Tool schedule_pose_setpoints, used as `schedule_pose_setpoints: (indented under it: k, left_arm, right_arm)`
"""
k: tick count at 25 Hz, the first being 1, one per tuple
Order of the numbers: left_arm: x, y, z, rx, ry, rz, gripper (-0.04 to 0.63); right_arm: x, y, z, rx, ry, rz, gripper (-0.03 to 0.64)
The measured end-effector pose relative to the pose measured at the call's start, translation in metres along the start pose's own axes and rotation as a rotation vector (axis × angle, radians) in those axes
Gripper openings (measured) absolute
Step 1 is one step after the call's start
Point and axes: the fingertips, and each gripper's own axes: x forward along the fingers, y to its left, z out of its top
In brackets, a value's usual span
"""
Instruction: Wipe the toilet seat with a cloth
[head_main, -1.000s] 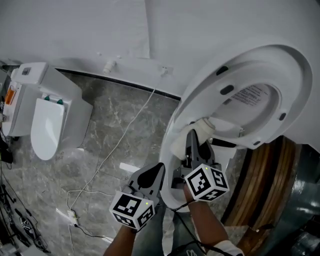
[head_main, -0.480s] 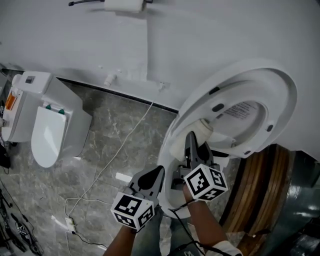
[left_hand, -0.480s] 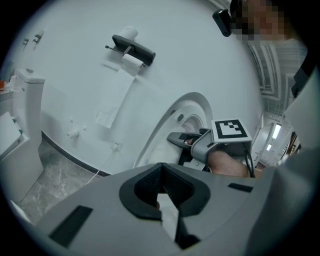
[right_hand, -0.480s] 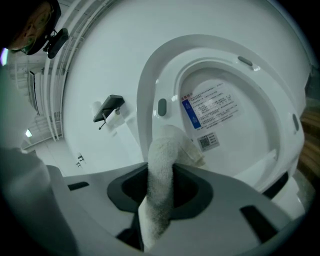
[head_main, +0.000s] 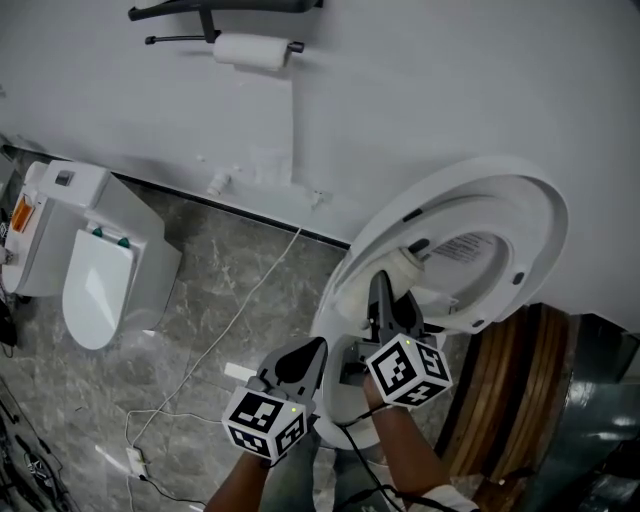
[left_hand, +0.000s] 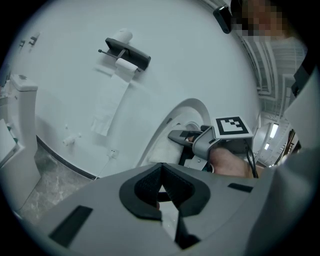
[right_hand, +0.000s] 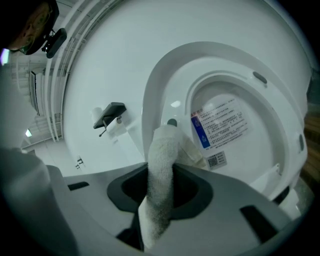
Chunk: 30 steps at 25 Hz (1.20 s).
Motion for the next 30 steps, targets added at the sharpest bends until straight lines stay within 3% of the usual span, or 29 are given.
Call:
schedule_pose_setpoints:
  k: [14, 25, 30]
  left_arm:
    - [0.022, -0.037, 0.033, 0.023, -0.014, -0.044, 0.009]
    - [0.032, -0.052, 0.051, -0.011, -0.034, -0.059, 0.009]
    - [0.039, -0.062, 0.061, 0.014, -0.027, -0.067, 0.009]
  right_arm:
    - [-0.007, 0.014, 0.051, -0.017, -0.020, 0.048, 0.101]
    - [-0.004, 0.004, 0.093, -0.012, -0.067, 0.031, 0.100]
    - [-0.005, -0.003, 0.110, 0.000, -0.079, 0.022, 0.100]
